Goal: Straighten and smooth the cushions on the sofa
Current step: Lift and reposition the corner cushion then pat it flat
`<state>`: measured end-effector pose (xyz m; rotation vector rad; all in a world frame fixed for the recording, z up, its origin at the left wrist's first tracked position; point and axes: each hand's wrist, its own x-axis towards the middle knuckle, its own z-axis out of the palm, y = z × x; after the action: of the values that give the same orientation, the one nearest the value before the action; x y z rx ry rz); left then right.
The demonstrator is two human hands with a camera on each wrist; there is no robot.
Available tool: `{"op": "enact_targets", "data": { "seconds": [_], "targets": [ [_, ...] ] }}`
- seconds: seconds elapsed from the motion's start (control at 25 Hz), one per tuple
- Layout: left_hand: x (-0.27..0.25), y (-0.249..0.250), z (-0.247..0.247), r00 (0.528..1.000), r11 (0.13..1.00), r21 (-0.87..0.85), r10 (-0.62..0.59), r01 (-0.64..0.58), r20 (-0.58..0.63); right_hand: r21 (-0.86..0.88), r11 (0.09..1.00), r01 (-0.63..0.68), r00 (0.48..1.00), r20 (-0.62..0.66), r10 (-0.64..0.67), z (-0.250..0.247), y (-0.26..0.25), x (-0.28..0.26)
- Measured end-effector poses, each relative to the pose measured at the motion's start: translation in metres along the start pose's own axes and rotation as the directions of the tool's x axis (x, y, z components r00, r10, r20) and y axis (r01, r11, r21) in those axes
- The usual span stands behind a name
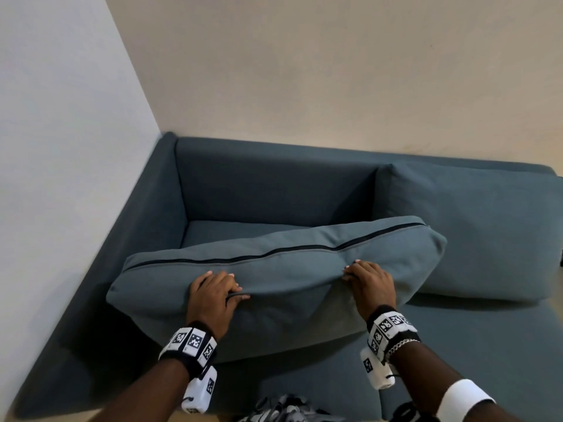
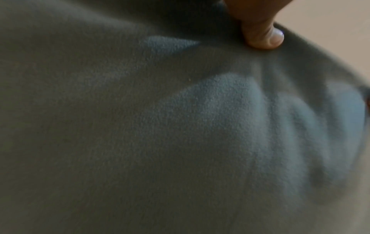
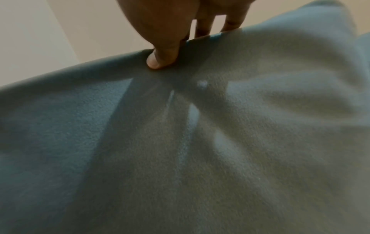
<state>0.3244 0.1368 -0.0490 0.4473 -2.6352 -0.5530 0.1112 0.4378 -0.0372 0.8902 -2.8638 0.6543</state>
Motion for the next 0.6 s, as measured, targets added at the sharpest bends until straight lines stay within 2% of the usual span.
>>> {"op": "enact_targets", "data": {
  "seconds": [0.12,0.28,0.44,0.6],
  "targets": [
    [-0.014,0.007,-0.006,1.0,1.0,-0.03,-0.001,0.0,-0.014,0.019,0.998,0.053,0.996,-0.069,-0.051,-0.007,0.005,-0.012],
    [-0.023,0.022,-0.017,0.995,0.997,-0.079,0.001,-0.009,-0.097,0.101,0.995,0.023,0.984,-0.178,-0.004,-0.015,0.005,-0.024],
    [0.002,0.03,-0.038,0.971,0.992,-0.118,0.021,-0.05,-0.237,0.126,0.992,0.027,0.977,-0.215,0.0,-0.036,-0.006,-0.007],
    [0.028,0.026,-0.056,0.96,0.98,-0.194,-0.012,-0.045,-0.28,0.121,0.99,0.078,0.971,-0.234,-0.048,-0.046,-0.015,0.014]
  ]
}}
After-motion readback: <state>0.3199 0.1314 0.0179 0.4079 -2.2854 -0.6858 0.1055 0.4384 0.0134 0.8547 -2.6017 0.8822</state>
